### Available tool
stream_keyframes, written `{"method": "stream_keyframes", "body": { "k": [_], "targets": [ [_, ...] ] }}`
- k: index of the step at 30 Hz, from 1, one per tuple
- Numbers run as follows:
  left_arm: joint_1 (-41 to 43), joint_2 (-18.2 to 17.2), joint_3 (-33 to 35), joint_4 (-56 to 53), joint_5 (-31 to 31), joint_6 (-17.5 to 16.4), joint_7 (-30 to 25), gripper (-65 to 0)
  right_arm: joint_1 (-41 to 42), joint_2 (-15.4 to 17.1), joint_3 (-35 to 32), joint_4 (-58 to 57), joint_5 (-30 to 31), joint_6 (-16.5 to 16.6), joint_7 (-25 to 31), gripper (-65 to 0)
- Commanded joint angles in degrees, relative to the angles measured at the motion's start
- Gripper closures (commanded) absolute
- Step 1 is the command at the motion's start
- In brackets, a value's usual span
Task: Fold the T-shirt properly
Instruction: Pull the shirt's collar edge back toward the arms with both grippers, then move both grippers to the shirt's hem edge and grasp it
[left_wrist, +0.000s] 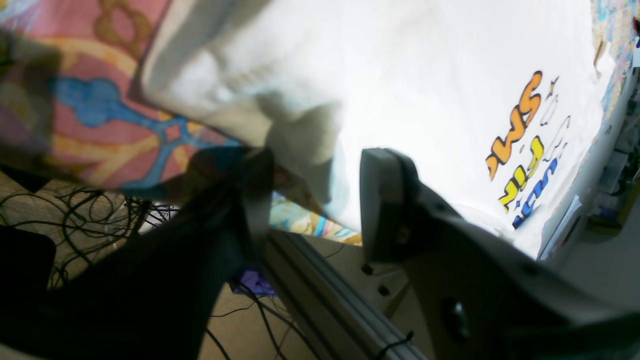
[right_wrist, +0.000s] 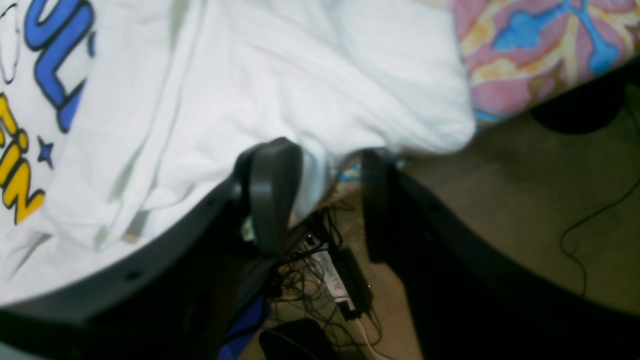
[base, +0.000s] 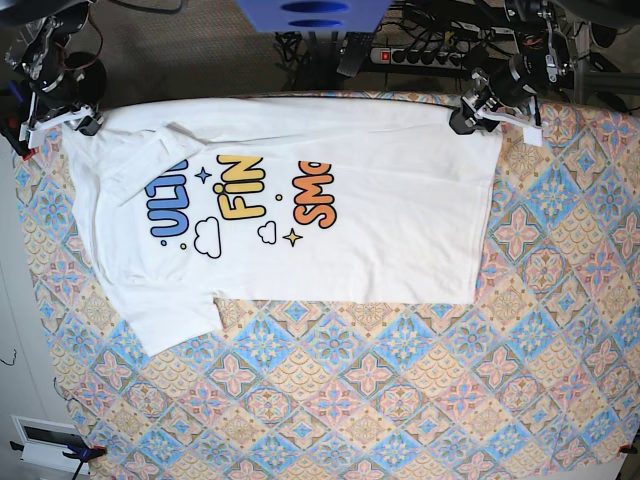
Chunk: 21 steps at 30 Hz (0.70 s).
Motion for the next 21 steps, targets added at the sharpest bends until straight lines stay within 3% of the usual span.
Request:
{"method": "stream_keyframes", "body": {
  "k": [1,5,12,21],
  "targets": [
    [0.8,-0.6,-0.3,0.7,0.4,0.1,0.2,-28.6,-0.5,1.1,1.9,1.3,0.6,0.3,0.7,-23.2],
    [1.1,-1.0,-0.4,0.7,0.4,0.1,0.1,-28.6,-1.2,1.1,4.7,3.2,0.7,0.3,0.7,-23.3],
    [1.8,-1.2,-6.5,1.1,0.4,0.0,0.3,-29.1,-1.3,1.1,4.8,8.0,0.7,0.3,0.7,-23.3],
    [0.5,-4.7,-8.0,12.3,0.7,0.1,0.3,-28.8,-1.1,1.1,4.8,14.3,0.6,0.3,0.6,-23.3]
  ]
}}
